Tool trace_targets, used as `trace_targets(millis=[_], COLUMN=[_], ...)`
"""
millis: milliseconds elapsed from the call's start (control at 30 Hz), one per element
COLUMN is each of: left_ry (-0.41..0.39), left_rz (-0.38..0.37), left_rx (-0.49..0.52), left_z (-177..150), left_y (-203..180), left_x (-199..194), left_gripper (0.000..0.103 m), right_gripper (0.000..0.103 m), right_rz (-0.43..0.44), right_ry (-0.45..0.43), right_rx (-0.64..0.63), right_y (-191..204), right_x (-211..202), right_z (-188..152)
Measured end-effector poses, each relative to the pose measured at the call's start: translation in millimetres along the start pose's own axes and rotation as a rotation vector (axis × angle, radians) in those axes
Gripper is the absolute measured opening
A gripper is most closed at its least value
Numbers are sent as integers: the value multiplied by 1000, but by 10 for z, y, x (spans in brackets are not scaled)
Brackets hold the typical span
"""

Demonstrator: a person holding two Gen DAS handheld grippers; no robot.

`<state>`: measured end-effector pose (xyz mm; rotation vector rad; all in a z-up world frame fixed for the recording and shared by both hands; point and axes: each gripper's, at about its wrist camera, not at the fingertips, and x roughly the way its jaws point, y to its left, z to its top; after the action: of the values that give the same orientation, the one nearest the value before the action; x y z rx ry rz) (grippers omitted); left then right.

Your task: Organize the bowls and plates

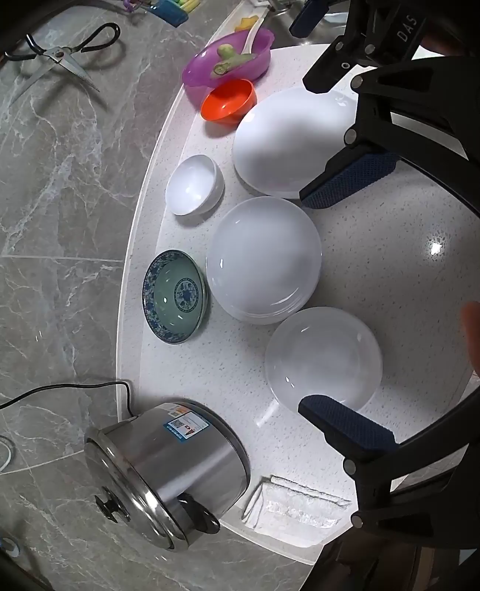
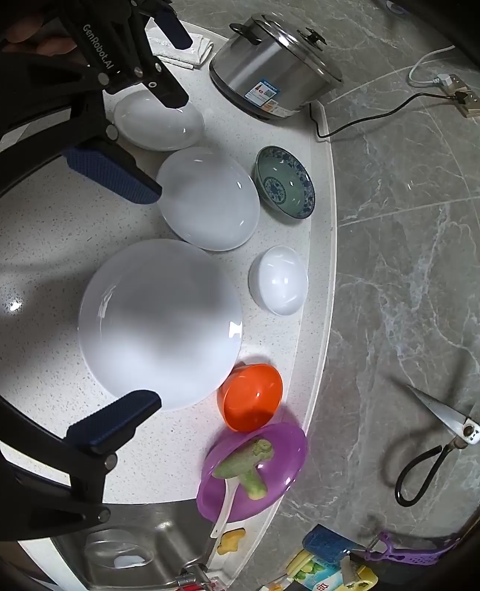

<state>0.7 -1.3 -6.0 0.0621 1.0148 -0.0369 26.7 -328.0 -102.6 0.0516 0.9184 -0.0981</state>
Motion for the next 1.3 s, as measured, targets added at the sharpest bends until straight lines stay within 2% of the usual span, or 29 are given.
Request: trace_targets(millis=[1300], left_ry=[18], left_rz=[-20], left_rx=[0], left_z=[-48], left_y=[15], left_x=[-11], left_gripper=[102], right_gripper=[103], right_rz=[1], right_ry=[3], right_rx=[1], right_y=[-27], right_x=[21], right_z=[-37])
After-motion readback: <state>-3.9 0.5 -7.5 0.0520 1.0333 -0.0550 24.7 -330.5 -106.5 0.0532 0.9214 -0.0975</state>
